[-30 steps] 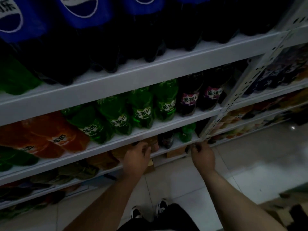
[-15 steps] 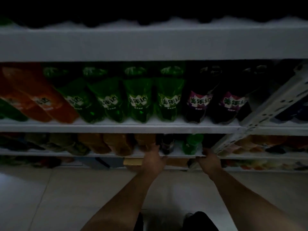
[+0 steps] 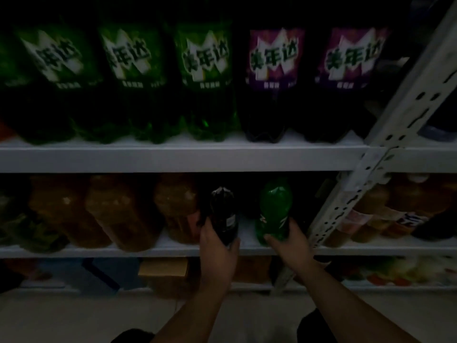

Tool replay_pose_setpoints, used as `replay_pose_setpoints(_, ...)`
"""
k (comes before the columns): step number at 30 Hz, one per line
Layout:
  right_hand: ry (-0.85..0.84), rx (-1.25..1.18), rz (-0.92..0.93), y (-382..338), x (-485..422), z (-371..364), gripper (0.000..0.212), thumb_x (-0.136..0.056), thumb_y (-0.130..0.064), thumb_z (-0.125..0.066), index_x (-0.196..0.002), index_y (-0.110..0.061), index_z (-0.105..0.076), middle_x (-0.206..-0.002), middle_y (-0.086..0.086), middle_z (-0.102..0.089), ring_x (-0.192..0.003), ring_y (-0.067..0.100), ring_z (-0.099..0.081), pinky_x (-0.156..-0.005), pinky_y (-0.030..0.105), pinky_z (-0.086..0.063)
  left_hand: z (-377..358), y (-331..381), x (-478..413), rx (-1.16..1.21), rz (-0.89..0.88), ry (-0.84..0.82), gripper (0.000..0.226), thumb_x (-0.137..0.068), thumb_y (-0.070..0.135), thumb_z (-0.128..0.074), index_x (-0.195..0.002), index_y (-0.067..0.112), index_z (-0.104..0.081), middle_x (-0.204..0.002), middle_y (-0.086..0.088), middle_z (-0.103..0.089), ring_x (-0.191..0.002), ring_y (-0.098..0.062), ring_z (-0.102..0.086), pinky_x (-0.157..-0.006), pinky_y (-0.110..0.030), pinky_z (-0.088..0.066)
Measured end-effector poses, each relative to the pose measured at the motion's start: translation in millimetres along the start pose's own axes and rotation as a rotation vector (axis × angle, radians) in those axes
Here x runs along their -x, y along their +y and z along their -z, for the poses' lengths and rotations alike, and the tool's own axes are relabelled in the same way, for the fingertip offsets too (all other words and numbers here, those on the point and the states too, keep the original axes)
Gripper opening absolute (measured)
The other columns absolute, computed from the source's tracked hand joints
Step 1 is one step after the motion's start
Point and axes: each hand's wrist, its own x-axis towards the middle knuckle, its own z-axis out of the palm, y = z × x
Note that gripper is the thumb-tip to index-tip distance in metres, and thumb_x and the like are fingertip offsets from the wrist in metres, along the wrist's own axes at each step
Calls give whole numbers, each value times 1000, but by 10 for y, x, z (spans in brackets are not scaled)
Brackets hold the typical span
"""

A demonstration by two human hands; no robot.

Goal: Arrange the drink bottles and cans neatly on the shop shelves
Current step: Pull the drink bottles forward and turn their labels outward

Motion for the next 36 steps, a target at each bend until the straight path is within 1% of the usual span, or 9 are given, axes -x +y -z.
replay_pose_setpoints(2,34,-61,44,147,-42,-105,80,-74,-39,-78,-141,-27,-37,-121,-16,-48,-112,6,-45,-94,25,-38,-175,-143,-4,-50,-14,100,90,-80,35,-74,-150,16,-20,-149,-7,-32,-136,-22,-31,-108,-29,-28)
replay_pose_setpoints(7,171,-159,113,396,-61,-273,85,-69,-46,-79,-141,-31,-36,-119,-18,-47,-108,4,-46,-89,26,-39,-476,-384,34,-94,-91,297,96,-76,41,-76,-150,14,-21,-150,-10,-32,-136,-26,-33,-100,-31,-33)
replay_pose_setpoints(12,326,-117,160,401,-96,-459,89,-65,-42,-83,-139,-23,-39,-134,2,-42,-120,19,-45,-98,35,-40,-535,-447,-5,-127,-138,364,94,-76,39,-77,-149,11,-25,-147,-12,-37,-134,-28,-36,-102,-36,-37)
replay_pose_setpoints(15,400,-51,188,426,-138,-583,94,-59,-52,-82,-137,-20,-39,-132,4,-38,-120,22,-42,-95,30,-36,-557,-485,-35,-114,-174,405,93,-72,36,-80,-146,11,-30,-143,-12,-41,-131,-28,-38,-99,-34,-35)
replay_pose_setpoints(18,345,-94,229,494,-180,-612,90,-67,-51,-77,-140,-23,-32,-134,0,-36,-124,20,-39,-95,29,-33,-573,-506,-43,-145,-219,432,89,-76,40,-76,-146,10,-29,-140,-12,-40,-128,-25,-37,-97,-31,-32)
replay_pose_setpoints(21,219,-149,306,556,-179,-533,80,-76,-38,-74,-142,-30,-30,-124,-13,-42,-116,10,-45,-90,25,-35,-586,-549,9,-151,-245,416,83,-79,36,-68,-146,9,-28,-139,-11,-38,-127,-24,-35,-97,-30,-32)
replay_pose_setpoints(24,169,-74,316,578,-170,-438,84,-73,-47,-74,-142,-33,-29,-119,-20,-44,-106,2,-45,-85,21,-35,-581,-610,17,-156,-258,368,82,-81,31,-70,-147,8,-29,-141,-11,-42,-129,-27,-37,-99,-30,-31)
replay_pose_setpoints(30,179,-82,264,553,-142,-414,96,-57,-66,-69,-139,-35,-30,-116,-19,-48,-104,5,-48,-85,26,-38,-583,-528,-64,-93,-169,306,94,-68,55,-74,-144,24,-28,-125,4,-37,-115,-13,-42,-87,-24,-40)
replay_pose_setpoints(36,209,-58,272,576,-166,-412,89,-62,-53,-78,-137,-33,-34,-112,-19,-48,-101,5,-48,-84,27,-39,-627,-607,-74,147,-201,177,79,-75,36,-72,-141,25,-30,-127,14,-42,-123,-11,-45,-95,-23,-38)
